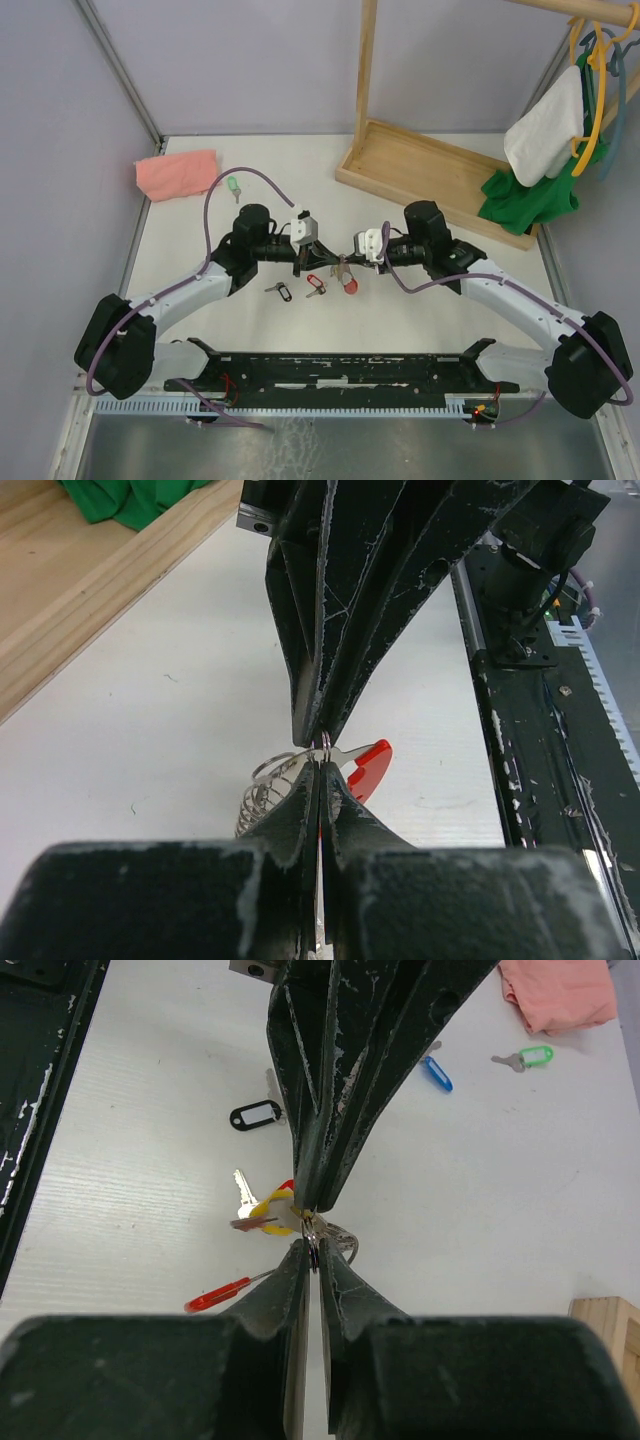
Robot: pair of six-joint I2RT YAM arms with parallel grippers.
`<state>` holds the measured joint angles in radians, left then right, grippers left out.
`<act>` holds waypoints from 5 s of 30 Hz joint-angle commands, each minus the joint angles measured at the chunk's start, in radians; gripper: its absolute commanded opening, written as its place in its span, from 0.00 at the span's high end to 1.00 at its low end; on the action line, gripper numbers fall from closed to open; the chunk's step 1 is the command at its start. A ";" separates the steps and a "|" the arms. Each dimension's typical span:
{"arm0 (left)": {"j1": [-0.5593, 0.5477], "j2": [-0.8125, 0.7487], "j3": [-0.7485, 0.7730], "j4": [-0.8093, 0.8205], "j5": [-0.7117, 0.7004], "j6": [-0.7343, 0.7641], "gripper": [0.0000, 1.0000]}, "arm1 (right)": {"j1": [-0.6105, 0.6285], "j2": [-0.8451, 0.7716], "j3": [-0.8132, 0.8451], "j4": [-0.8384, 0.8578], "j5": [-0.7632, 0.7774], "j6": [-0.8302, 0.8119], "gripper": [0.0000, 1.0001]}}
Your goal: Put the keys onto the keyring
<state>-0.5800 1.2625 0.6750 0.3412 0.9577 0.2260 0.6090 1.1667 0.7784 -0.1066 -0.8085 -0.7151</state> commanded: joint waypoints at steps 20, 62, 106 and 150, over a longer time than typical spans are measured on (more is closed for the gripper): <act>-0.023 0.019 0.068 -0.074 -0.092 0.002 0.97 | 0.043 0.006 0.085 -0.091 0.081 -0.069 0.99; 0.029 -0.016 -0.065 0.130 -0.012 0.081 0.39 | -0.040 -0.083 -0.096 0.388 -0.117 0.164 0.99; -0.008 0.050 0.003 0.134 0.186 0.466 0.62 | -0.043 -0.055 -0.030 0.209 -0.231 0.082 0.99; -0.041 0.040 0.200 -0.338 0.039 0.392 0.97 | -0.032 -0.014 0.080 -0.169 -0.069 -0.160 0.84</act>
<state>-0.6094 1.3090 0.8112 0.0330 1.0035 0.6571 0.5697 1.1465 0.8032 -0.2565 -0.8879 -0.8467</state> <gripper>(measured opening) 0.034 0.149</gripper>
